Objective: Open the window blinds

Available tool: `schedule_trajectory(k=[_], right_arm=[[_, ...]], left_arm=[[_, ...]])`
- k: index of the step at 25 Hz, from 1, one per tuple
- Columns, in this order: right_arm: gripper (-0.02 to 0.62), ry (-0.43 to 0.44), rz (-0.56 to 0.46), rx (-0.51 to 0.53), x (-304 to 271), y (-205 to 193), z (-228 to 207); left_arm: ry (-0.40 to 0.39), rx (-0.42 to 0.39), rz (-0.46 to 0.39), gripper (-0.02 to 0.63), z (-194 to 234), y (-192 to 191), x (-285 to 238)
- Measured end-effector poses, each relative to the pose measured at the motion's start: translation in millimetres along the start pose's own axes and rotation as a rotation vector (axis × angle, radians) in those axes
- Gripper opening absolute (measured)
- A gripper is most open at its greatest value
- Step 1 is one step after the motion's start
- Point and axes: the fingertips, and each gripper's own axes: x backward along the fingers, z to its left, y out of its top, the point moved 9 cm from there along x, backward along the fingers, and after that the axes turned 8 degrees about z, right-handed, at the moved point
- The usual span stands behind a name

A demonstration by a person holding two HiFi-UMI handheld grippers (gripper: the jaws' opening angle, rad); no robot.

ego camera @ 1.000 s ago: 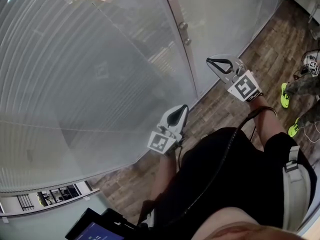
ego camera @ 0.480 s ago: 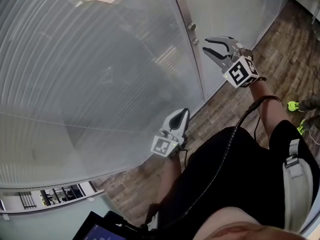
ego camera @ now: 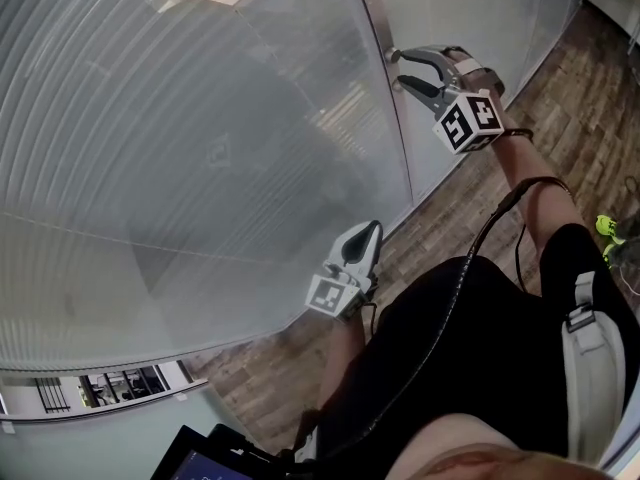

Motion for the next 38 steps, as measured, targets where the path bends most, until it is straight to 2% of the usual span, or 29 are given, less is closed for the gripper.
schedule_trajectory(k=[11, 13, 15, 24, 27, 30, 38], right_arm=[[0.186, -0.01, 0.044, 0.103, -20, 4, -6], [0.173, -0.012, 0.052, 0.105, -22, 4, -6], [0.125, -0.01, 0.058, 0.095, -22, 5, -8], [0.129, -0.009, 0.076, 0.097, -24, 6, -10], [0.129, -0.007, 0.07, 0.042, -24, 6, -11], [0.127, 0.004, 0.06, -0.059, -24, 6, -13], [0.127, 0.028, 0.015, -0.47, -26, -3, -20]], left_arm=[[0.025, 0.006, -0.01, 0.002, 2, -4, 8], [0.026, 0.009, -0.008, 0.003, 2, -6, 9], [0.03, 0.015, -0.006, 0.003, 3, -7, 10], [0.064, 0.019, -0.021, 0.003, 12, -4, 16], [0.063, 0.019, -0.017, 0.003, 10, -5, 15], [0.061, 0.024, -0.014, 0.003, 8, -6, 15], [0.064, 0.027, 0.002, 0.003, 7, -8, 14]])
